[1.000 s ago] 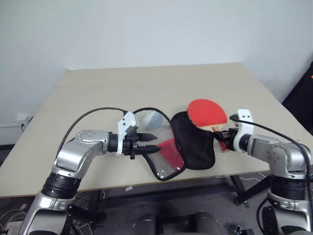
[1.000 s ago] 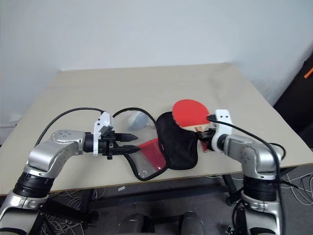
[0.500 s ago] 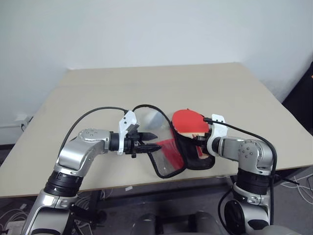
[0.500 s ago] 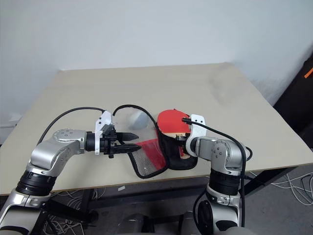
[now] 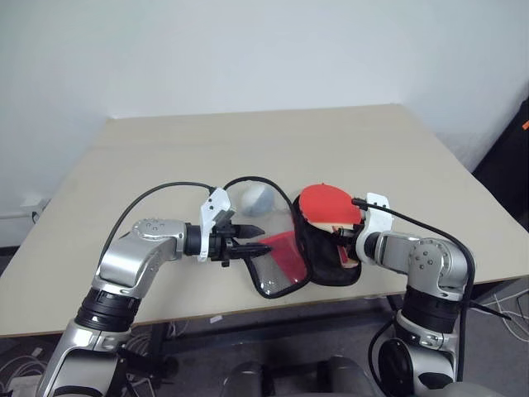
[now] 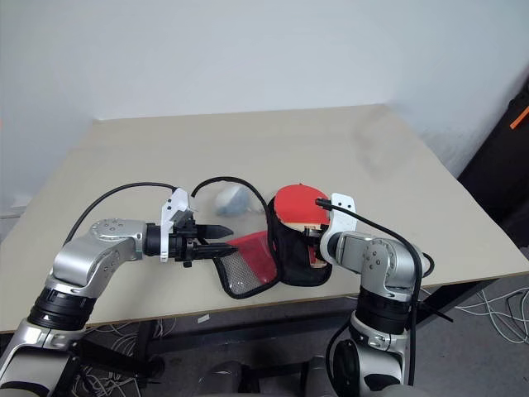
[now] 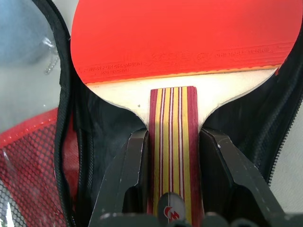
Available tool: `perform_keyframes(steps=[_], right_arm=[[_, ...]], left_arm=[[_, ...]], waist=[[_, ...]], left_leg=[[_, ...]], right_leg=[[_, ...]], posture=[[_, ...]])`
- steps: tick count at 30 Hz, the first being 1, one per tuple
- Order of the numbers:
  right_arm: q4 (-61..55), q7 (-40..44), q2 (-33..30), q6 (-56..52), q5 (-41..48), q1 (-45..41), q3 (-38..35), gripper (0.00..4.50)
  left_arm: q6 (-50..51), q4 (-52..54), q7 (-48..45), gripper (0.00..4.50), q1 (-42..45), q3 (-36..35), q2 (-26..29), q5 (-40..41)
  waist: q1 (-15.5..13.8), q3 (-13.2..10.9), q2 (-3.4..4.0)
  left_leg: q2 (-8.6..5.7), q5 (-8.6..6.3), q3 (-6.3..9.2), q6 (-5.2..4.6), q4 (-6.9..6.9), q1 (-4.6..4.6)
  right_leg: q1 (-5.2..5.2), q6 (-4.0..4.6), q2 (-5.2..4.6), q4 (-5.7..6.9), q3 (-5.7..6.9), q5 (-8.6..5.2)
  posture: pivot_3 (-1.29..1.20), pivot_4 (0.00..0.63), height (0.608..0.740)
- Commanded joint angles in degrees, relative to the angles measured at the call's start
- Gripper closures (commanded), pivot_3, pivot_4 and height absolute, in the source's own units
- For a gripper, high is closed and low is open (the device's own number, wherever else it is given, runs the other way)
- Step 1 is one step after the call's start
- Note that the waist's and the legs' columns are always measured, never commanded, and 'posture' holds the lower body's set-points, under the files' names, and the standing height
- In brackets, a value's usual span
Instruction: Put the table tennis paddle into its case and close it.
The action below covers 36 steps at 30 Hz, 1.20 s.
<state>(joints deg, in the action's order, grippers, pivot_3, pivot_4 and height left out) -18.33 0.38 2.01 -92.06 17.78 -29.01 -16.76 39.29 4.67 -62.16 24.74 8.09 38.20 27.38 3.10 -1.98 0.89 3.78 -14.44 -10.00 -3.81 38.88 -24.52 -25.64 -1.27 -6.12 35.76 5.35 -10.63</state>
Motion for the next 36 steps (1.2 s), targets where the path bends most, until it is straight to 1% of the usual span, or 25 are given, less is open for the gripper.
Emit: perform_keyframes(steps=[1,7,13,15,18,20,21,23,27,31,34,35,36], right_arm=[[-2.25,-1.07,0.19,-0.43,-0.78,0.73,0.64,3.28],[-1.8,-2.21,1.48,-0.43,-1.57,1.1,0.78,3.28],[-1.04,-2.27,2.71,-0.31,-3.01,0.81,2.6,3.28],[-1.24,-2.02,2.88,-0.12,-3.21,0.75,2.92,2.56],[-1.67,-1.23,2.6,0.19,-2.97,0.7,3.55,1.71],[-2.3,-0.08,1.57,1.24,-2.39,0.57,4.45,0.97],[-3.3,1.61,-0.14,2.08,-1.37,0.69,6.18,0.61],[-5.1,3.62,-1.72,2.14,-0.01,0.27,7.3,0.04],[-7.15,8.12,-3.93,4.26,2.76,-1.67,5.6,0.04],[-8.45,11.71,-7.34,10.94,4.31,-3.1,4.75,0.04],[-6.0,12.53,-9.13,15.13,4.2,-4.59,3.71,0.0],[-4.74,12.22,-9.25,16.36,3.83,-4.9,3.26,0.0],[-3.1,11.71,-9.4,17.57,3.26,-5.07,2.92,0.0]], left_arm=[[-0.92,0.15,-0.41,1.88,1.78,-0.15,0.02,-0.6],[-0.8,0.04,-0.42,1.88,2.07,0.09,-0.09,-0.69],[-1.16,-0.35,-0.82,1.88,2.46,0.12,-0.07,-1.22],[-1.17,-0.43,-0.92,1.88,2.52,0.06,-0.07,-1.33],[-1.04,-0.25,-1.04,1.88,2.38,-0.1,-0.07,-1.5],[-0.97,-0.13,-1.07,1.88,2.23,-0.24,0.02,-1.54],[-0.84,-0.09,-1.03,1.88,2.12,-0.46,0.1,-1.42],[-0.76,-0.13,-0.97,1.88,1.96,-0.88,0.31,-1.31],[0.71,0.01,-0.33,1.88,2.14,-3.92,0.08,1.03],[1.87,-0.52,0.1,1.88,2.7,-6.75,0.9,2.67],[3.5,-3.5,2.14,1.28,4.83,-11.08,0.52,4.48],[3.74,-4.67,3.05,1.03,5.59,-11.9,0.46,4.5],[3.56,-6.06,3.35,0.65,6.19,-12.24,0.95,3.95]], waist=[[0.0,0.0,0.0],[0.0,0.01,-0.02],[0.0,0.03,-0.05],[0.02,0.04,-0.06],[0.02,0.06,-0.09],[0.01,0.07,-0.11],[0.0,0.07,-0.11],[0.0,0.07,-0.11],[0.06,0.07,-0.11],[0.02,0.07,-0.11],[-0.05,0.08,-0.15],[-0.05,0.08,-0.16],[-0.03,0.09,-0.16]], left_leg=[[0.0,0.0,0.0,0.0,0.0,0.0],[0.01,0.0,0.02,0.0,0.01,0.0],[0.02,0.0,0.02,0.0,0.01,0.0],[0.02,0.0,0.02,0.0,0.01,0.0],[0.04,0.0,0.02,0.0,0.01,0.02],[0.04,0.0,0.02,0.0,0.02,0.02],[0.04,0.0,0.02,0.0,0.02,0.02],[0.03,0.0,0.02,0.0,0.04,0.01],[0.08,0.0,0.03,0.01,0.04,0.02],[0.11,0.01,0.04,0.02,0.04,0.03],[0.1,0.01,0.09,0.01,0.1,0.02],[0.1,0.01,0.1,0.01,0.12,0.01],[0.1,0.02,0.12,0.01,0.14,0.02]], right_leg=[[0.0,0.0,0.0,0.0,0.0,0.0],[0.0,0.0,0.02,0.0,0.0,0.0],[0.01,0.01,0.02,0.0,0.0,0.0],[0.0,0.01,0.03,0.0,0.0,0.0],[0.01,0.01,0.04,0.0,0.0,0.0],[0.02,0.01,0.05,0.0,-0.01,0.0],[0.02,0.01,0.04,0.0,0.0,0.0],[0.01,0.01,0.04,0.0,-0.01,0.0],[0.0,0.01,0.09,0.0,-0.03,-0.01],[0.0,0.02,0.15,-0.01,-0.06,-0.01],[0.05,0.02,0.15,-0.02,-0.05,-0.01],[0.05,0.02,0.15,-0.01,-0.04,-0.01],[0.07,0.02,0.16,-0.01,-0.04,-0.01]], posture=[[0.0,0.0,0.724],[0.0,0.0,0.724],[0.0,0.0,0.724],[0.0,0.0,0.724],[0.0,0.0,0.724],[0.0,0.0,0.724],[0.0,0.0,0.724],[0.0,0.0,0.724],[0.0,0.0,0.724],[0.0,0.0,0.724],[0.0,0.0,0.724],[0.0,0.0,0.724],[0.0,0.0,0.724]])
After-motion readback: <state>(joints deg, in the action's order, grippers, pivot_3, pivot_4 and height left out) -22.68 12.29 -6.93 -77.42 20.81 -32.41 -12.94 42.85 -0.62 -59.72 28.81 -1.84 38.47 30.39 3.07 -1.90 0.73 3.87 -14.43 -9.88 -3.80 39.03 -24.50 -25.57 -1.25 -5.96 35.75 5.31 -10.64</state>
